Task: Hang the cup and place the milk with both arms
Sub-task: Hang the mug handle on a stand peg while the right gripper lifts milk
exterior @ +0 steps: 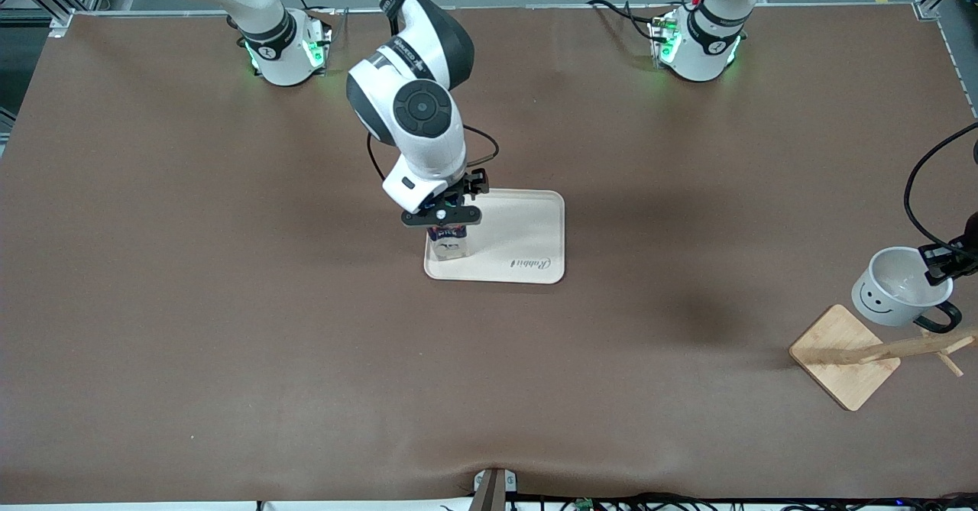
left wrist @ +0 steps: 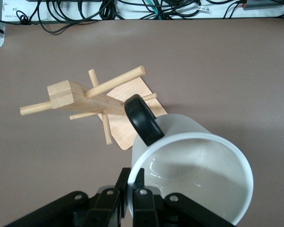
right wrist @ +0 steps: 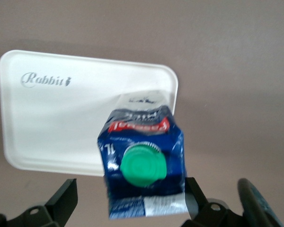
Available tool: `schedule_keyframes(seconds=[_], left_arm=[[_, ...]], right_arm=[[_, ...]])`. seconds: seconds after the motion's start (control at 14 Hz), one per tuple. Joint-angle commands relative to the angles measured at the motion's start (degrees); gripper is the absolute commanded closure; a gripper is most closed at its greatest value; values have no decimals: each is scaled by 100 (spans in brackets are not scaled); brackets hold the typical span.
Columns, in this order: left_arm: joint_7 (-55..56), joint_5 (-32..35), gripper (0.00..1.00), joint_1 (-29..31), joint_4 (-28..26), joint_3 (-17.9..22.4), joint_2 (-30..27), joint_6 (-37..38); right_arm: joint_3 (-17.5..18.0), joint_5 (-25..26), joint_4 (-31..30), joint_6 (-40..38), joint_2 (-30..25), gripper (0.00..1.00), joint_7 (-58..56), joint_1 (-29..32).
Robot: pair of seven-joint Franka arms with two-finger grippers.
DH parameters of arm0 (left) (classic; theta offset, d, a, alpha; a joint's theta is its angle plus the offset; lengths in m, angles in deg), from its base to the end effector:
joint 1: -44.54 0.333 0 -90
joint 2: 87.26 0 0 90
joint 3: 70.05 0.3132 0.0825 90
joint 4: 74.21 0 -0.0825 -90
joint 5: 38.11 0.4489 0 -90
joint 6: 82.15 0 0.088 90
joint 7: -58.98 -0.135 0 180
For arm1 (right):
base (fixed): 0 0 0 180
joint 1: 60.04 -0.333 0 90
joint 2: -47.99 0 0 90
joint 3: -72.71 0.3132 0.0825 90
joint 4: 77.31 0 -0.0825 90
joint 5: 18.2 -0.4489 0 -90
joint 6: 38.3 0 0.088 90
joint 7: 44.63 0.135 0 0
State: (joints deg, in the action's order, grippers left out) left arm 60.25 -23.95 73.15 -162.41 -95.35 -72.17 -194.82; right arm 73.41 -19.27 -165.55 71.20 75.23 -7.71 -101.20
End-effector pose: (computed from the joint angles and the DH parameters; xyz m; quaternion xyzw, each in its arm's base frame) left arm 0.7182 0.0911 0.4890 -0.9934 -0.0150 -0.0935 0.0648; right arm 0.5437 0.4885 0.3117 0.9978 0.0389 -0.0476 0.0242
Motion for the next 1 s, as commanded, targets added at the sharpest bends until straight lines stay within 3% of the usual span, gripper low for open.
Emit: schedule_keyframes(seconds=[0.0, 0.36, 0.43, 0.5, 0.57, 0.64, 0.93], left_arm=[[-267, -97, 100, 4, 249, -71, 133, 43], [-320, -334, 100, -110, 557, -98, 388, 8], [-390, -335, 100, -110, 610, -98, 450, -10], [-469, -343, 100, -110, 628, -98, 477, -36], [-470, -343, 100, -102, 628, -98, 520, -115], [-496, -335, 100, -84, 628, -89, 538, -185], [-865, -343, 100, 109, 619, -54, 661, -299]], right_arm=[[-70, 318, 114, -9, 132, 0, 35, -120], [-70, 335, 105, 44, 203, 0, 35, -111], [-70, 344, 105, 44, 237, 11, 35, -120], [-70, 344, 105, 53, 264, 46, 35, -120], [-70, 335, 131, 44, 255, 89, 35, -111], [-61, 301, 166, 1, 255, 100, 52, -103], [-52, 117, 621, -638, 124, 100, 44, 152]])
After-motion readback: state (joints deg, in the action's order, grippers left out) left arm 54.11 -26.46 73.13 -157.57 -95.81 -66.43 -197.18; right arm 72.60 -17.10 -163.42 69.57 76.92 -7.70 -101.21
